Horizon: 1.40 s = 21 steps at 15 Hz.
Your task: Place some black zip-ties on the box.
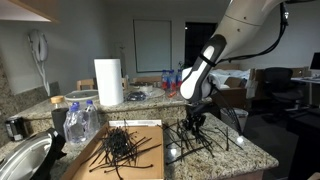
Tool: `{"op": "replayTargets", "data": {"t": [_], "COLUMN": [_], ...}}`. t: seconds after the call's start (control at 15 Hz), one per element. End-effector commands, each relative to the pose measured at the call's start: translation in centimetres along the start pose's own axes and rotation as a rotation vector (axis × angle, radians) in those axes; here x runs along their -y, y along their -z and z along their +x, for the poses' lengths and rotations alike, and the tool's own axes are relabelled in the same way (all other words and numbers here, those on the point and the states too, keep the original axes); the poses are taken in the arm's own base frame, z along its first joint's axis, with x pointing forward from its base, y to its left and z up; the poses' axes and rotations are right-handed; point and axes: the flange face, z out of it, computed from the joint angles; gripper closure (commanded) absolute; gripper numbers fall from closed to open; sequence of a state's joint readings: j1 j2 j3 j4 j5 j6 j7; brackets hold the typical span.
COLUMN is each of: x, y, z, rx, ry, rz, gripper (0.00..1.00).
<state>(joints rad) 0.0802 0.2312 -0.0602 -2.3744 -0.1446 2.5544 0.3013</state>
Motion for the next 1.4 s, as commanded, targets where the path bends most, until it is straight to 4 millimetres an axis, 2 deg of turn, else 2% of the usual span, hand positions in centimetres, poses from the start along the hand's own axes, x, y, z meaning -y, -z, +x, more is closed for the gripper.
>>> {"op": "replayTargets", "data": {"t": [0.0, 0.13, 0.33, 0.6, 0.87, 1.13, 1.33], "x": [0.6, 1.0, 1.0, 0.7, 0.3, 0.2, 0.9], "y": [-0.8, -0.6, -0.5, 0.9, 4.7, 9.7, 13.0], "z": [-0.3, -0.3, -0.4, -0.5, -0.9, -0.9, -1.2], "rx": [0.026, 0.024, 0.027, 0.009, -0.053, -0.101, -0.114], "ry": [0.024, 0.034, 0.037, 0.043, 0.057, 0.057, 0.077], "rz": [-0.012, -0.013, -0.015, -0.008, 0.002, 0.016, 0.020], "gripper": [0.93, 0.96, 0.91, 0.91, 0.91, 0.91, 0.91]}}
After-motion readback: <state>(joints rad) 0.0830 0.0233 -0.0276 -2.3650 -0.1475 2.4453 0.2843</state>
